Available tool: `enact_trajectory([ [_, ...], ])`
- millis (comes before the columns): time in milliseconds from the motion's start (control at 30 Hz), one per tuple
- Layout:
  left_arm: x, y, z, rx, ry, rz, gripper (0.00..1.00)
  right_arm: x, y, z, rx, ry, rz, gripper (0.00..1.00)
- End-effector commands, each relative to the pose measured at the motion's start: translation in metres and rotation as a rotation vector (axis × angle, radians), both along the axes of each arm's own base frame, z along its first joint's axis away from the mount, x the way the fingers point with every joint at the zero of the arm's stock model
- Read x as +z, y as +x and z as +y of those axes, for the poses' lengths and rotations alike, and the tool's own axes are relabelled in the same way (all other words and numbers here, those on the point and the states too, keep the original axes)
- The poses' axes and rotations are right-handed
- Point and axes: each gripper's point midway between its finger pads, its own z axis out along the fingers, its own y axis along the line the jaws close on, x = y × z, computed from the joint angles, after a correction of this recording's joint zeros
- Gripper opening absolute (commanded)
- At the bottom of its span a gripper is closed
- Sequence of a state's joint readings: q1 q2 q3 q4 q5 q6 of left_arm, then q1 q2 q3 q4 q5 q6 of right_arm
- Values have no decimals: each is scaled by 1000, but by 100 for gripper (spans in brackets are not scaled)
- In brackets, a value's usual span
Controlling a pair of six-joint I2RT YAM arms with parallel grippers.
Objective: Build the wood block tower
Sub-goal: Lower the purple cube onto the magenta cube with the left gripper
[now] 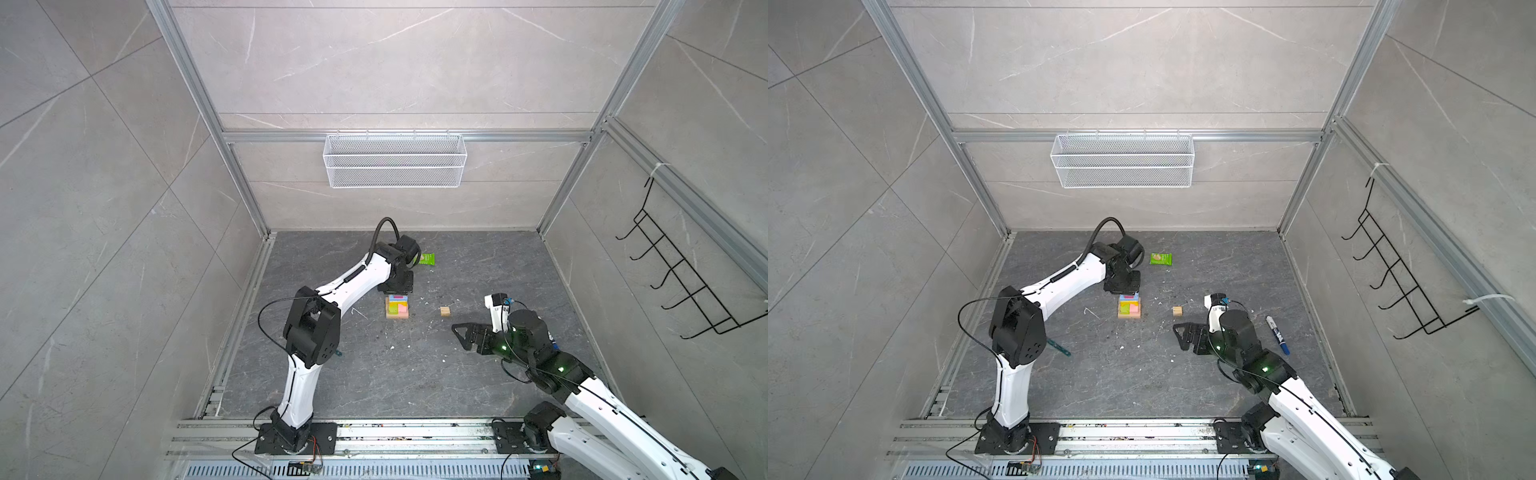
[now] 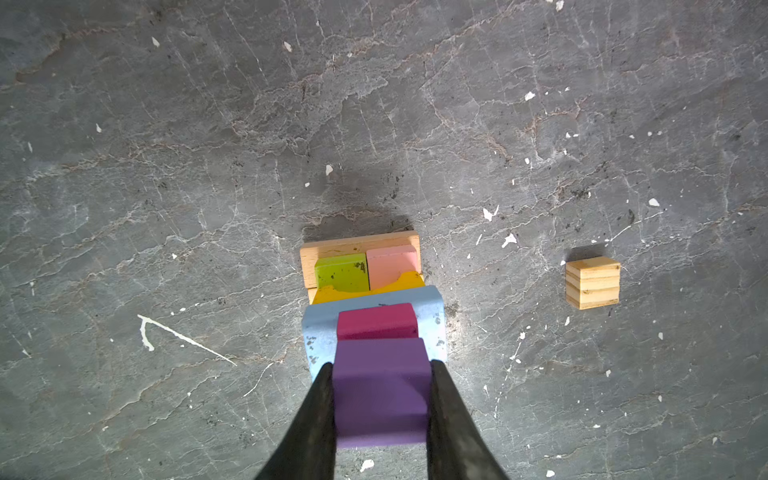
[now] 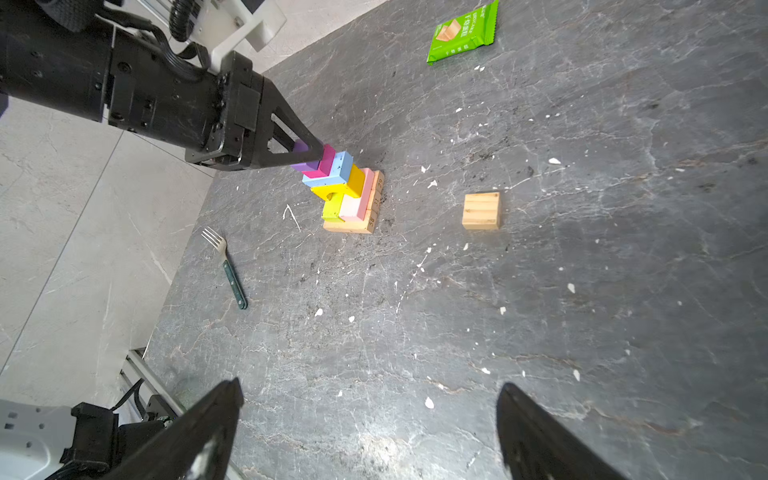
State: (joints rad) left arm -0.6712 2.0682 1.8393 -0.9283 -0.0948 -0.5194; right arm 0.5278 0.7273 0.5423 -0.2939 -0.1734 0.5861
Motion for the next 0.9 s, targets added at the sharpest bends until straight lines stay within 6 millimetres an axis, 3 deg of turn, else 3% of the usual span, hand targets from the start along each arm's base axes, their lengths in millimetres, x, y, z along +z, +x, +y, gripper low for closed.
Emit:
enact_trajectory([
  [0, -4, 3, -2, -3, -11, 8, 18, 2, -1, 1, 8, 5, -7, 96],
  [67, -4, 2, -3, 0, -17, 13, 24, 2, -1, 1, 9, 5, -6, 96],
  [367, -6, 2, -2, 9, -11, 18, 25, 1, -2, 1, 10, 4, -4, 96],
  [467, -6, 2, 0, 10, -5, 21, 30, 0, -2, 1, 11, 2, -5, 96],
  [867, -1, 3, 0, 10, -1, 10, 75, 3, -1, 2, 13, 0, -11, 96],
])
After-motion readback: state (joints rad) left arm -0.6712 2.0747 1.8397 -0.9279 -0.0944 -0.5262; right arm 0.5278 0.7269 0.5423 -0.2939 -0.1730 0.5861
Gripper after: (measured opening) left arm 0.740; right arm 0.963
